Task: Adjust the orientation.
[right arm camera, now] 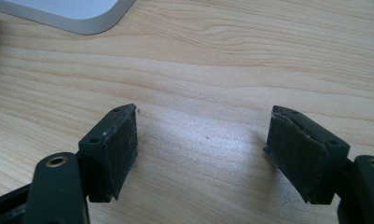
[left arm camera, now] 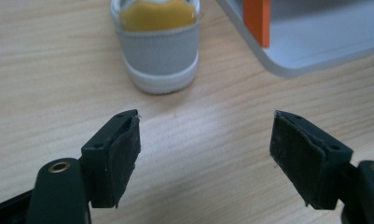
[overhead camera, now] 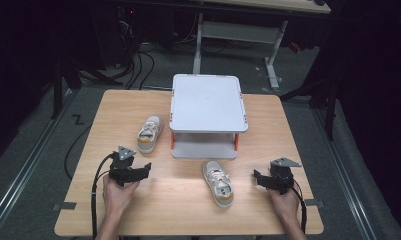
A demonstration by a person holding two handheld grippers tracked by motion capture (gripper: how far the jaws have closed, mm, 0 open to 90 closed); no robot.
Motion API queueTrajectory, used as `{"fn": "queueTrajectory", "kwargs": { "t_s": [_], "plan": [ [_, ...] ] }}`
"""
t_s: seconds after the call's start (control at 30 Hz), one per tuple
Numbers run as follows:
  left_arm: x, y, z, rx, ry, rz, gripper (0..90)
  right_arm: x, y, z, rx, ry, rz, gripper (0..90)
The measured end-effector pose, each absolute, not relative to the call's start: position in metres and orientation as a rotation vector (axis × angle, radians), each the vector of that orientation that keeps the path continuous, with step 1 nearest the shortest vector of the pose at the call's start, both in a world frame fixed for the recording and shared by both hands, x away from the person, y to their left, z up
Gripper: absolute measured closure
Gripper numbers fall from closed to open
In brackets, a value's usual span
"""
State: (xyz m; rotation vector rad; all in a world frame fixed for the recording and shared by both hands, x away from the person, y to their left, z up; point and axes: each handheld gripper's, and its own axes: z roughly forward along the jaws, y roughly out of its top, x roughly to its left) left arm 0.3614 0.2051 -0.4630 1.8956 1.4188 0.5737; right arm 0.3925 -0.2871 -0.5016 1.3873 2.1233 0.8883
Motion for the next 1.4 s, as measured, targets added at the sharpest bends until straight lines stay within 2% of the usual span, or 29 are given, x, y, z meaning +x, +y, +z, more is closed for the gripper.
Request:
{"fn": "queueTrajectory", "kwargs": {
  "t_s": [0.33, 0.73, 1.23, 1.4],
  "plan": [
    [0.394, 0.204, -0.444, 1.921, 1.441, 0.581, 18.4, 0.392, -0.287, -0.502, 1.381, 2.129, 0.890, 24.7],
    [0.437, 0.204, -0.438, 1.912, 1.502, 0.590, 17.3, 0.392, -0.287, -0.502, 1.378, 2.132, 0.892, 24.7],
    [0.463, 0.203, -0.462, 1.910, 1.555, 0.557, 17.6, 0.392, -0.287, -0.502, 1.376, 2.133, 0.892, 24.7],
    [0.470, 0.194, -0.463, 1.931, 1.544, 0.601, 19.8, 0.392, -0.287, -0.502, 1.377, 2.134, 0.893, 24.7]
  ]
}}
